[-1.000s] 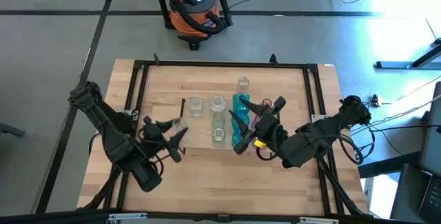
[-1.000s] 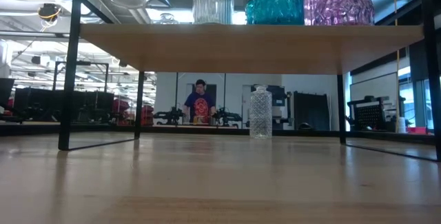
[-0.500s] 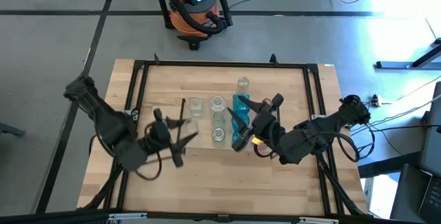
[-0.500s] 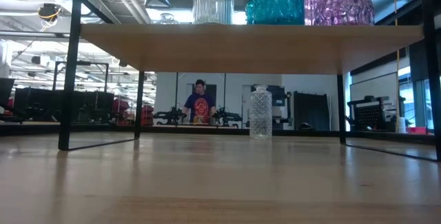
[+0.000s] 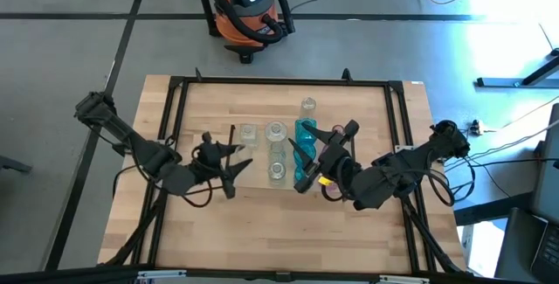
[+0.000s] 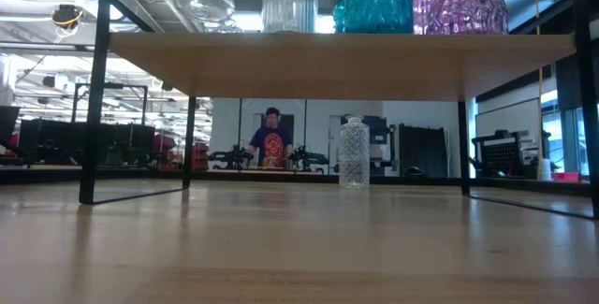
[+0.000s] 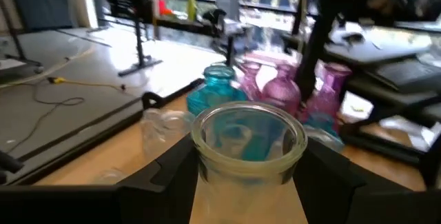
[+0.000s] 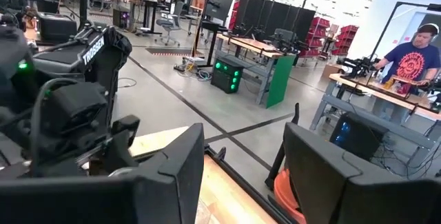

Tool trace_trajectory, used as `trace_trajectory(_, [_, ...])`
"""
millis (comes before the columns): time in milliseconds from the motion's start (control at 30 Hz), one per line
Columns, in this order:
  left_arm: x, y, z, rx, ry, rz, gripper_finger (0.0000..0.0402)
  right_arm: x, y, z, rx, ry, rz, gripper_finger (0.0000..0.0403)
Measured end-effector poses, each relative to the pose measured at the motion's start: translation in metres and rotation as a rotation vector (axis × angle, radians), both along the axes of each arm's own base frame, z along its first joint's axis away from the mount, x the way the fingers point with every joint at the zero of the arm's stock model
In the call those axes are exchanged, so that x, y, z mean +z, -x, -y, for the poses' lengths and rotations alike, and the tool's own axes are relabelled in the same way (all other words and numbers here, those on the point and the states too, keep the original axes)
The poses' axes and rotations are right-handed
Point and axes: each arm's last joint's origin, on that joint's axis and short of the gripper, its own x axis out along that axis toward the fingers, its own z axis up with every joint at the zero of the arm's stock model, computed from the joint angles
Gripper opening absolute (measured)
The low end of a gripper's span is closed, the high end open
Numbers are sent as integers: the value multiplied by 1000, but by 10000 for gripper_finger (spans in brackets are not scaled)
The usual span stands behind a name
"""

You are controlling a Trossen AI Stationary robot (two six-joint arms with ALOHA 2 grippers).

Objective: Sort vases onto shelf
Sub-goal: Put the bottom transparent flower vase on the shelf

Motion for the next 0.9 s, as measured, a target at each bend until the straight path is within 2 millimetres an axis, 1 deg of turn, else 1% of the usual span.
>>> trace_trajectory(133, [-13, 1, -1, 26, -19, -10, 190, 0, 0, 0, -1, 3, -5, 177])
trace_trajectory(300, [-26, 1, -3, 44, 26, 0, 190, 0, 0, 0, -1, 3, -4, 177])
trace_trajectory(433, [-36, 5, -3, 101, 26, 12, 190, 0, 0, 0, -1, 2, -4, 177])
trace_trajectory(733, [-46, 7, -4, 113, 33, 12, 190, 0, 0, 0, -1, 2, -4, 177])
trace_trajectory(900, [-51, 6, -8, 130, 29, 6, 190, 0, 0, 0, -1, 2, -4, 177])
